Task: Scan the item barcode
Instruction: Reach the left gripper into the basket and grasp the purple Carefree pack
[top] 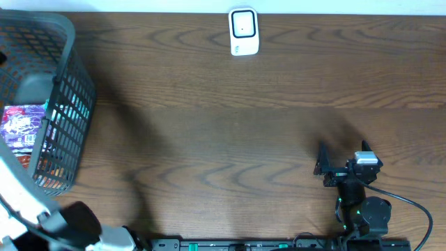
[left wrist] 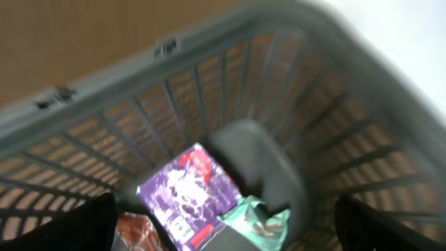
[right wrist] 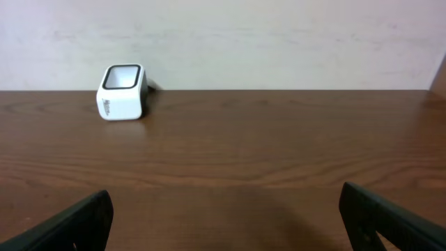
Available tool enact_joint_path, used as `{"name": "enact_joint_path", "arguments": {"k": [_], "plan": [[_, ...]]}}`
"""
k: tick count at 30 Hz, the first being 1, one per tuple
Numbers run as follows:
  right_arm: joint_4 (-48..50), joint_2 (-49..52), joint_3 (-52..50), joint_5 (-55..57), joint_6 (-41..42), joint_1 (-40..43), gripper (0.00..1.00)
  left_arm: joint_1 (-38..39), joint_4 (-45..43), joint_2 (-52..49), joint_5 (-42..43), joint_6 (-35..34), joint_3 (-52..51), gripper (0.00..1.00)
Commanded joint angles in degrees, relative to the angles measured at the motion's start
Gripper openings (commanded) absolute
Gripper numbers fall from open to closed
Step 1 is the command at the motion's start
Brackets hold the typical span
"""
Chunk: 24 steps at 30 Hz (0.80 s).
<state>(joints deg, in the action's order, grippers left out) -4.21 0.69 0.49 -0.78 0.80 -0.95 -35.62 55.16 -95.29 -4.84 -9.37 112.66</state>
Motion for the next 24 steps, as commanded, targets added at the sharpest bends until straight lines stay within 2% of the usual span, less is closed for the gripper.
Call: {"name": "enact_joint_path", "arguments": {"k": [1, 10, 15, 19, 24], "plan": [[-0.1, -0.4, -0.2, 0.0, 0.4, 0.6, 0.99, -0.7, 1.0, -3.8, -0.6, -3.1, 0.8, 0.98], [-0.1, -0.4, -0.2, 0.0, 0.4, 0.6, 0.99, -0.7, 1.7, -14.3, -1.4, -11.9, 0.8, 0.98], [-0.1, -0.4, -0.2, 0.0, 0.4, 0.6, 0.99, 0.3, 1.6, -19.9, -8.7, -16.5, 0.8, 0.98], [-0.1, -0.4, -0.2, 0.0, 0.4, 0.6, 0.99, 1.4, 0.8, -24.2, -13.9, -17.6, 0.8, 0.98], [-0.1, -0.4, -0.2, 0.0, 0.4, 0.6, 0.99, 2.0, -0.4, -29.2, -13.9, -17.6, 0.8, 0.98]]}}
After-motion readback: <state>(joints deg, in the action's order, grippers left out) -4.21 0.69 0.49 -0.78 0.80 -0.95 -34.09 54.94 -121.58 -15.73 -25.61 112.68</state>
